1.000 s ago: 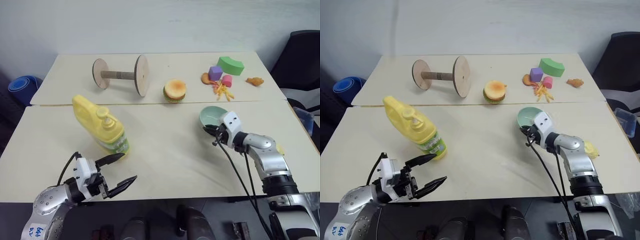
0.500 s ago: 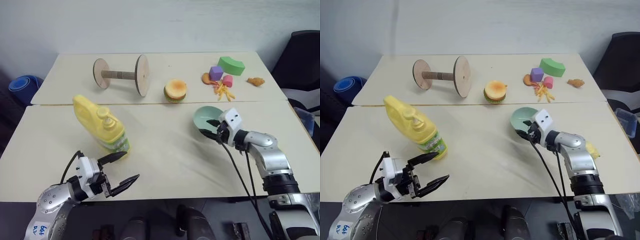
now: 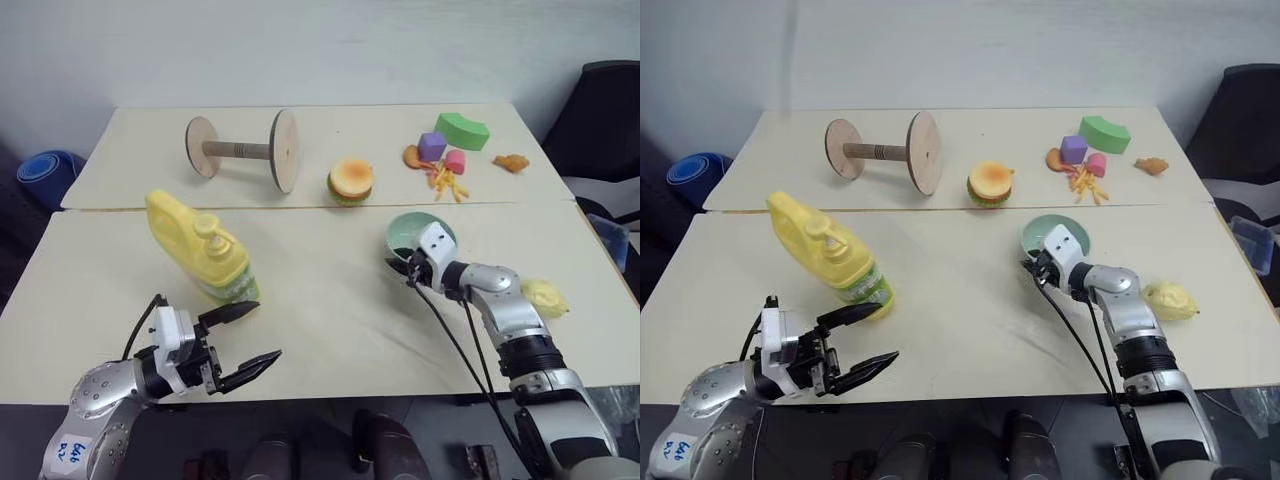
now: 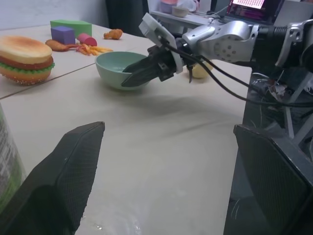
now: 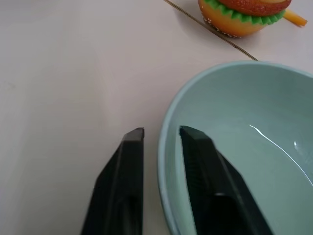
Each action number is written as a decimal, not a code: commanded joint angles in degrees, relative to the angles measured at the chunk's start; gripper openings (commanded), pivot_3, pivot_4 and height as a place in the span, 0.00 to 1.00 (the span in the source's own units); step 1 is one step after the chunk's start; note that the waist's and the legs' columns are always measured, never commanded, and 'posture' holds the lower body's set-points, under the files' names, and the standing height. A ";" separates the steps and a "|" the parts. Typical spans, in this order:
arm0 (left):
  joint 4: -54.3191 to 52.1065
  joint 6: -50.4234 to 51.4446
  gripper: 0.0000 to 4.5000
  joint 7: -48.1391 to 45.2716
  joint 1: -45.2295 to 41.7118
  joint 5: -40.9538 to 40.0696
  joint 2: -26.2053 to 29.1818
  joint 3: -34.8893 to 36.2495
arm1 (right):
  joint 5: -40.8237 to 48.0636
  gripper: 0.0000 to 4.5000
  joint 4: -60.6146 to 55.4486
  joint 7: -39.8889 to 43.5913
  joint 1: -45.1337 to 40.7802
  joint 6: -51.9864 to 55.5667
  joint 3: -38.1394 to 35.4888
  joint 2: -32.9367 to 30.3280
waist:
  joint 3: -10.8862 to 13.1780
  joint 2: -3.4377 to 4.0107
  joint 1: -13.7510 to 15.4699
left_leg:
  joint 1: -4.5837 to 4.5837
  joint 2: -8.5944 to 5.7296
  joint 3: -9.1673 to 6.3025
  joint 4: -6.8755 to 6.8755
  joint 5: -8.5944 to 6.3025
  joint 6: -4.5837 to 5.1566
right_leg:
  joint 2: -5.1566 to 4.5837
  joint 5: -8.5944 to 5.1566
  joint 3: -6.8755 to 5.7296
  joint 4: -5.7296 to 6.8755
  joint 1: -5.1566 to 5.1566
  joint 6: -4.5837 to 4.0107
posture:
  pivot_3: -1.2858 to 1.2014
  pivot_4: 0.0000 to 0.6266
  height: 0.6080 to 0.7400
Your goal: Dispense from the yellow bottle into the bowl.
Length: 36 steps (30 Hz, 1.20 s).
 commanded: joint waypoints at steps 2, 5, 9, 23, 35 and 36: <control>-4.59 1.74 1.00 0.17 1.99 -3.41 1.20 2.97 | -0.94 0.01 1.64 1.36 -2.45 -5.03 -0.01 -0.43 | 0.00 0.00 -0.05 | 0.01 0.00 0.01 0.00 0.00 0.00 | 0.00 0.00 0.01 0.00 0.01 0.00 | 0.52 0.24 1.00; -8.36 4.49 1.00 5.30 3.00 -11.39 -0.71 7.58 | -1.35 0.01 2.67 3.53 -3.49 -7.90 0.04 -1.37 | 0.00 0.00 -0.08 | -0.01 0.03 -0.01 0.00 0.00 -0.02 | 0.01 0.00 0.01 0.00 -0.02 -0.01 | 0.52 0.24 1.00; -13.18 10.15 1.00 11.68 5.19 -26.47 0.04 15.76 | 1.34 0.01 -1.16 11.50 -3.75 -8.86 0.58 -2.33 | 0.03 -0.02 -0.01 | -0.01 0.03 -0.02 0.01 0.00 -0.03 | -0.01 0.00 0.02 -0.01 -0.01 0.00 | 0.52 0.24 1.00; 0.26 12.01 0.43 17.40 -12.91 -35.34 16.65 29.53 | 21.33 0.00 -42.04 40.32 -9.50 19.11 12.07 -8.00 | 0.08 -0.07 0.54 | 0.03 -0.05 -0.32 0.03 -0.02 -0.23 | 0.17 -0.08 -0.20 0.07 0.07 -0.15 | 0.52 0.24 1.00; 4.84 13.50 0.00 10.25 -23.62 -21.76 14.20 14.91 | 16.87 0.00 -43.67 34.56 -17.14 22.90 17.34 -2.56 | 0.06 -0.27 0.03 | -0.10 -0.02 -0.17 0.02 -0.03 -0.25 | 0.18 -0.04 -0.17 -0.02 -0.08 -0.07 | 0.52 0.24 1.00; 5.08 13.36 0.00 10.08 -23.98 -20.59 14.03 14.22 | 16.69 0.00 -43.70 33.57 -17.74 23.80 17.41 -1.95 | 0.05 -0.28 0.03 | -0.10 -0.02 -0.17 0.02 -0.02 -0.27 | 0.17 -0.04 -0.16 -0.01 -0.08 -0.07 | 0.52 0.24 1.00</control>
